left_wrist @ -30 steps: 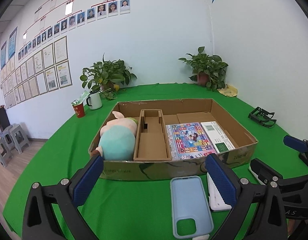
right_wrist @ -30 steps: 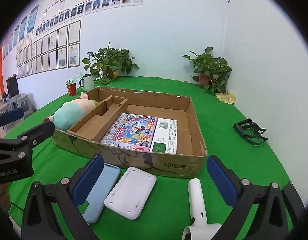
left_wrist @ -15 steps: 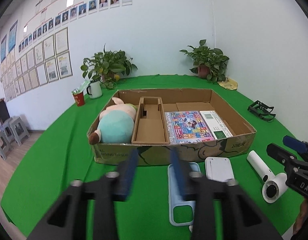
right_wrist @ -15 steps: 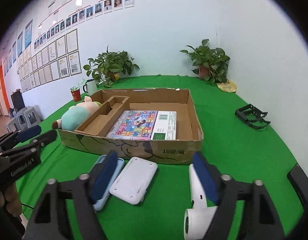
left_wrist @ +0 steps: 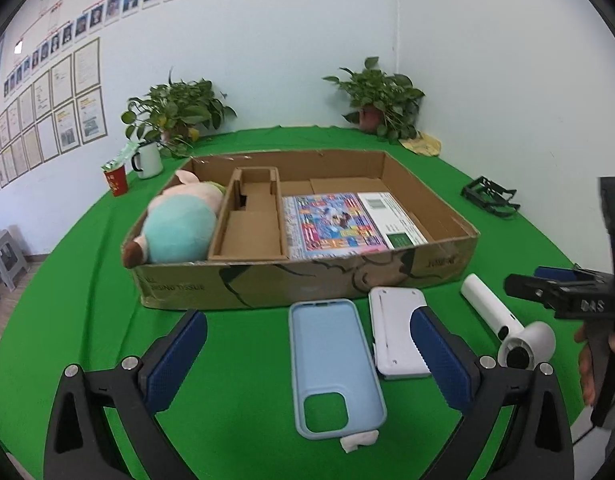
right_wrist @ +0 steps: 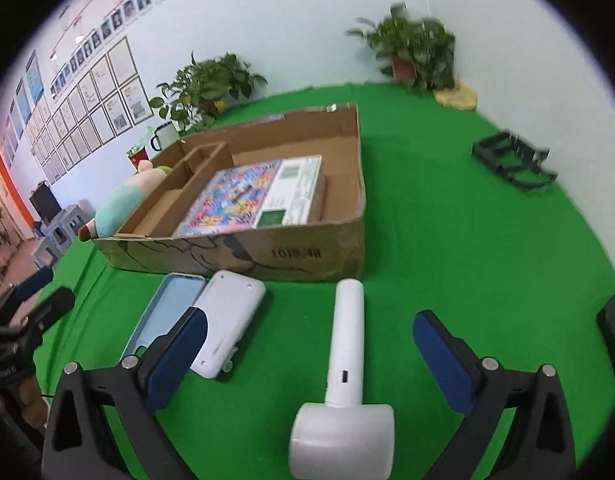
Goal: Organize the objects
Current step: 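Grasp the white handheld device by its handle with the right gripper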
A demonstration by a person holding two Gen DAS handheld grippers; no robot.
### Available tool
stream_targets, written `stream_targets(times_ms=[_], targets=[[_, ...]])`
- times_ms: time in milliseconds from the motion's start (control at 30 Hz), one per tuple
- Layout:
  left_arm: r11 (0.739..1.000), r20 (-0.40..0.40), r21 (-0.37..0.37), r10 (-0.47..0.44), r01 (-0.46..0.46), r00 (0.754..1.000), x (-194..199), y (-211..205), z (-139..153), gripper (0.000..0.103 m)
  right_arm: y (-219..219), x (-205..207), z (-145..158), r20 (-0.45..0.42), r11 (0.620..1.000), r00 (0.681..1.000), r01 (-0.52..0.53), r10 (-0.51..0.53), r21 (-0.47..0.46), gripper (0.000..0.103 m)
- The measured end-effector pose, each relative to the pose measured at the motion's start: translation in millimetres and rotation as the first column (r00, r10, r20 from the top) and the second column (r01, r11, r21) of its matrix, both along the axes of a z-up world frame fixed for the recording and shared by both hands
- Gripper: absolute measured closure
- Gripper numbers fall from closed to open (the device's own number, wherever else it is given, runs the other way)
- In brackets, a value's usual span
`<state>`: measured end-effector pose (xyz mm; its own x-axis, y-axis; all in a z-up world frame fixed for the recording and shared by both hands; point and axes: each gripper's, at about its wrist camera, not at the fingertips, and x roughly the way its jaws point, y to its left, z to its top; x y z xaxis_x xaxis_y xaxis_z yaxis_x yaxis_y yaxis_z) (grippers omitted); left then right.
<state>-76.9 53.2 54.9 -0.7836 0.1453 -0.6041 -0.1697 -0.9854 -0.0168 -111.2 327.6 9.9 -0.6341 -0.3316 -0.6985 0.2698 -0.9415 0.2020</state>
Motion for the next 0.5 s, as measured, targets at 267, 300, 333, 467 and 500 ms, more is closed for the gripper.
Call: stream_targets(times_ms=[267,300,333,467,500], targets=[[0.996,0.093,0.074,-0.051,0.044,0.994,-13,2,-16,0.001,2,-47,-42,0.243,0.997,0.968,-0.069,0.056,0.045,0.034],[0.995,0.099,0.085,-0.055,0.047,0.994,-13,1,-17,0.001,-1,-49,-46,0.259,0.995,0.964,-0.077,0.057,0.068,0.040],[0.994,0.106,0.099,-0.065,0.055,0.992,-15,1,-18,0.001,-3,-50,-49,0.272,0.993,0.961,-0.082,0.057,0.081,0.044],[0.981,0.146,0.174,-0.111,0.085,0.983,-22,0,-21,0.001,-13,-46,-57,0.284,0.984,0.958,-0.093,0.047,0.152,0.076],[0.975,0.158,0.197,-0.130,0.098,0.979,-24,0,-22,0.001,-14,-43,-57,0.272,0.983,0.961,-0.093,0.048,0.156,0.077]])
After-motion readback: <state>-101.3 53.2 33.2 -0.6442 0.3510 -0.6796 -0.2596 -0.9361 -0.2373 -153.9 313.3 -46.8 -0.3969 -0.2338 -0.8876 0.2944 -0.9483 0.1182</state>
